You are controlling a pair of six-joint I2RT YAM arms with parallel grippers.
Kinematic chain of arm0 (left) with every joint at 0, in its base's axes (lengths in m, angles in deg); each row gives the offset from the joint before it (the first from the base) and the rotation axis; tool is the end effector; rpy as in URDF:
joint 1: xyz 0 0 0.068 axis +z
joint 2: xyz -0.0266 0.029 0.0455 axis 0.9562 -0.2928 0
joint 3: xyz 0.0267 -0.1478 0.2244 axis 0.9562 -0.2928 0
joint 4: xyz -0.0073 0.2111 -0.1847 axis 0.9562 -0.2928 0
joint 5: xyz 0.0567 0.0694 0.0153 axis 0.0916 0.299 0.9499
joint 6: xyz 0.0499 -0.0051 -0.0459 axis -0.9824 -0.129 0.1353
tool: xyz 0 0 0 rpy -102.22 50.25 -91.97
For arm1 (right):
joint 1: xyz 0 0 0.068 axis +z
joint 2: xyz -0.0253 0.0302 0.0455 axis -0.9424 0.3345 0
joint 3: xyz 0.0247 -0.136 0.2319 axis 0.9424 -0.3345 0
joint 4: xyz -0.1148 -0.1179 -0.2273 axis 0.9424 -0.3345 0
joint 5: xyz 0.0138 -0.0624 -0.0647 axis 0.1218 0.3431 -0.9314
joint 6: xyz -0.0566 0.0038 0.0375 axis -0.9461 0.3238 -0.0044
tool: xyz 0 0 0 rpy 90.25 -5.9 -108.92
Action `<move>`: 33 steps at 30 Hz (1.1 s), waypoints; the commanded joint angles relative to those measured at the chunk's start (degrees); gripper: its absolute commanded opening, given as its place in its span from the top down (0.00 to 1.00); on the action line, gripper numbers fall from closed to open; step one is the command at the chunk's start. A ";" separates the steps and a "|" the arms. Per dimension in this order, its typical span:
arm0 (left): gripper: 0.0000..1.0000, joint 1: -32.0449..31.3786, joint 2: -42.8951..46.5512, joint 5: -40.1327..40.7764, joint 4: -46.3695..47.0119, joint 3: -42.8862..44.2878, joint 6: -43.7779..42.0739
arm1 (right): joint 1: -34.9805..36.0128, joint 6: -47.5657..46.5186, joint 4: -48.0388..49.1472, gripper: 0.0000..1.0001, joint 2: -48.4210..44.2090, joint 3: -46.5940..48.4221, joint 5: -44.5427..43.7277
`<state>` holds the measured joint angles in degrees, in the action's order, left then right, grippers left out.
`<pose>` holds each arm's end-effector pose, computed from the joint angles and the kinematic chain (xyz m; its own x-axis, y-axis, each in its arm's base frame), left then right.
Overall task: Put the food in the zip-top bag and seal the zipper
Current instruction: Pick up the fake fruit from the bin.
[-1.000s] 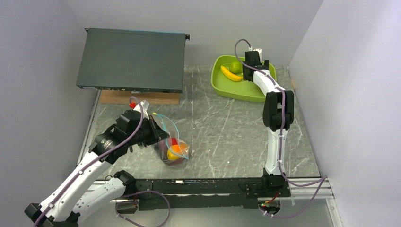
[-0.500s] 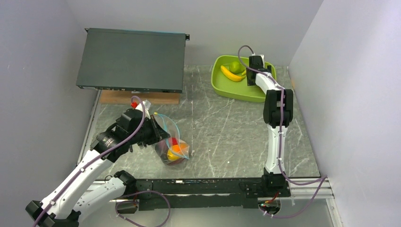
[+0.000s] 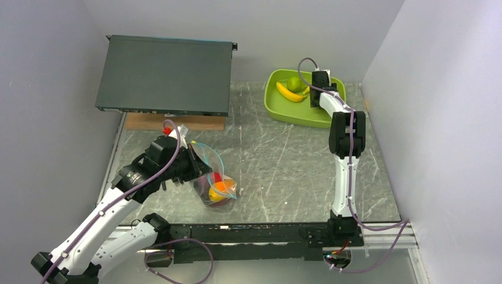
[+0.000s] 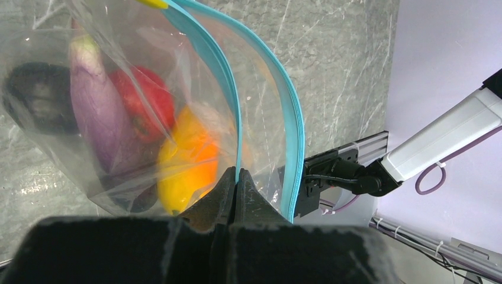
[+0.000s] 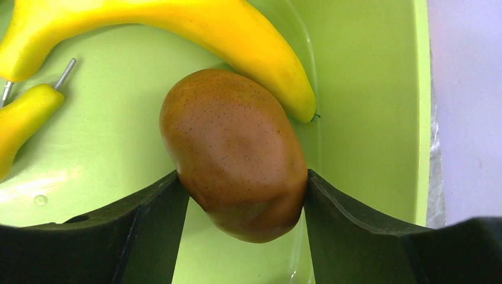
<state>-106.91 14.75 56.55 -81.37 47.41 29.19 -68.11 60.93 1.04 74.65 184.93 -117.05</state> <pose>0.1551 -0.1133 0.3089 -0.8169 -0.3883 -0.4266 0.0016 0.7380 -0.6748 0.5604 -0.0024 0.1391 -0.7432 -0.0586 -0.6665 0.2555 0.8958 -0.3636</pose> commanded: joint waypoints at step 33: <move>1.00 0.12 3.26 -1.19 0.87 3.55 -0.94 | 17.08 26.32 13.66 1.00 -50.64 -40.26 42.16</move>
<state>-106.91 17.42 55.96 -81.41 47.28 29.17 -56.13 87.46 10.50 31.68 146.75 -79.74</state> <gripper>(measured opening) 0.013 0.671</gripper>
